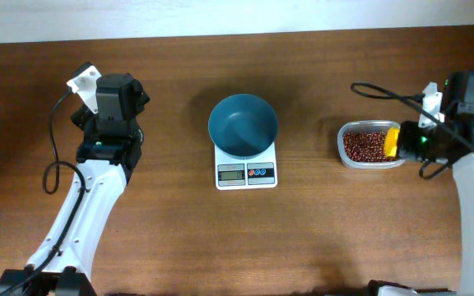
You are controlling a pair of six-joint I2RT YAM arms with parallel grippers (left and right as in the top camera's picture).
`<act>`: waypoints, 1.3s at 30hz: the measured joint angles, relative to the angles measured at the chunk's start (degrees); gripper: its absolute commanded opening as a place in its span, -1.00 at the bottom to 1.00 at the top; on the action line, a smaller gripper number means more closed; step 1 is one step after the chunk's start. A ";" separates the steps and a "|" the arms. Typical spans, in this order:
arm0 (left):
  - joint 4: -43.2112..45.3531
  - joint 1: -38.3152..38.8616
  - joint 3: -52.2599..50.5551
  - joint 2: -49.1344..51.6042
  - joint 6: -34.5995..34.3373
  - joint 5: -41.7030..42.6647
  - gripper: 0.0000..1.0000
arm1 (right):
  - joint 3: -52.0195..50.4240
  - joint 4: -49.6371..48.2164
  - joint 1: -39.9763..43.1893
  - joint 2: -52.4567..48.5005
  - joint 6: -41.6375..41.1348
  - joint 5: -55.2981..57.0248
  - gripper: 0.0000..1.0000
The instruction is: Scoop item into bowl and weigh 50g on scale
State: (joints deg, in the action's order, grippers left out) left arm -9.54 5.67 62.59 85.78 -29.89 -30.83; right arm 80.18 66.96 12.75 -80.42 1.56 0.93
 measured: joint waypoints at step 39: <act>-3.28 -0.02 0.00 0.07 -0.20 0.00 0.98 | 2.38 -0.17 -9.75 -18.16 3.69 1.95 -0.92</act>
State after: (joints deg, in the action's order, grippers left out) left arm -12.82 5.65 62.59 85.84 -30.09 -30.83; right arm 82.56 66.78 3.01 -98.59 5.26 2.87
